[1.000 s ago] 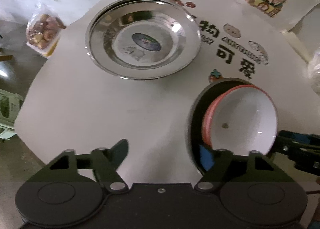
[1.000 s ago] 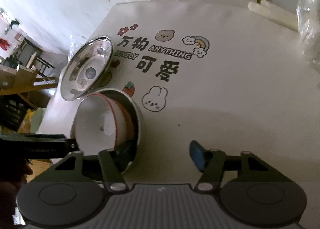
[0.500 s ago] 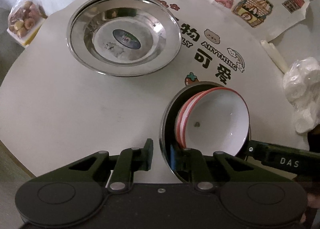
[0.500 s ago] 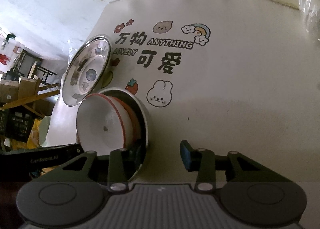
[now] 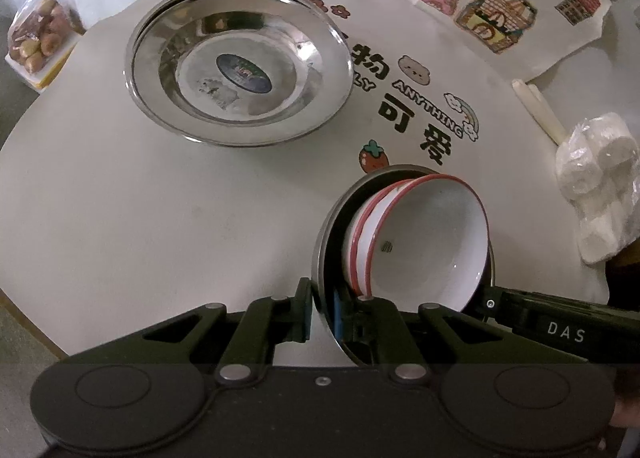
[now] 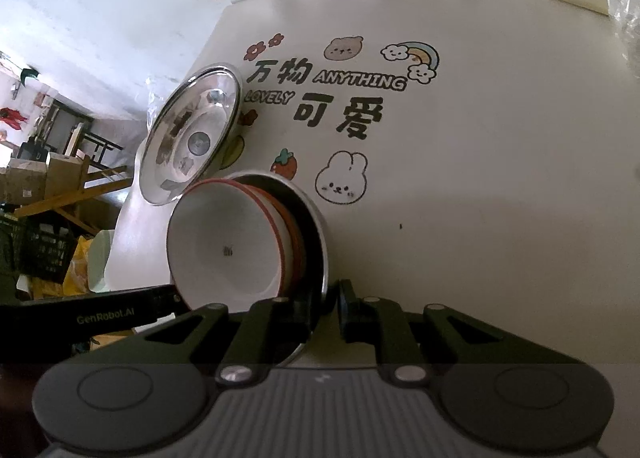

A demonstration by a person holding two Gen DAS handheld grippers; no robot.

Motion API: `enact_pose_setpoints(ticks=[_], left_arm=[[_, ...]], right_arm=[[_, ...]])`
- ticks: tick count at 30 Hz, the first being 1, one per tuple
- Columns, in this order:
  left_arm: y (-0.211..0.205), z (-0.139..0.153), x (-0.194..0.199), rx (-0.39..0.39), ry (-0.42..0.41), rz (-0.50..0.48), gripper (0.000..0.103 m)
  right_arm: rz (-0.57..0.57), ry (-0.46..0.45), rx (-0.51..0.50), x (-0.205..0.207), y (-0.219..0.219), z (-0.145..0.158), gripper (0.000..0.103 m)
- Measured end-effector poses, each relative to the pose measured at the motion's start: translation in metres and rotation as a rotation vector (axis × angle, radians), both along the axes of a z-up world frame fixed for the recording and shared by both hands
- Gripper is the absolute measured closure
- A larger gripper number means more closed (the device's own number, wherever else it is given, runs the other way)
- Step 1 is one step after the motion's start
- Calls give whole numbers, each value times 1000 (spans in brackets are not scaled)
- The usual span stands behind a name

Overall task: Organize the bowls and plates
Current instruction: 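Lift the bowl stack with both grippers and carry it over the steel plates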

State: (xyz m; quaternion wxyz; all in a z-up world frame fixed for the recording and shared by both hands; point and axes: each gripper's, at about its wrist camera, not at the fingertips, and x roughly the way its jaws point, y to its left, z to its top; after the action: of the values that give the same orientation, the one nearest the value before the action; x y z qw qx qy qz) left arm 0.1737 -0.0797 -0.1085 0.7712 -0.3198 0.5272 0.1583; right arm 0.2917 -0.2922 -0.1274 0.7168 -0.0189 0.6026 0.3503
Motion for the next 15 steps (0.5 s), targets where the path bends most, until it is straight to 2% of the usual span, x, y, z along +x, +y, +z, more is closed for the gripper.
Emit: enact_pose_setpoints(ticks=[9,15], left_arm=[[13,18,7,14,-37,-61,95],[37,28,18,12,-65,-129,94]], right_arm=[[-53,-19,28,-5,1,16,89],[-120,-46,48,-5,16,28,89]])
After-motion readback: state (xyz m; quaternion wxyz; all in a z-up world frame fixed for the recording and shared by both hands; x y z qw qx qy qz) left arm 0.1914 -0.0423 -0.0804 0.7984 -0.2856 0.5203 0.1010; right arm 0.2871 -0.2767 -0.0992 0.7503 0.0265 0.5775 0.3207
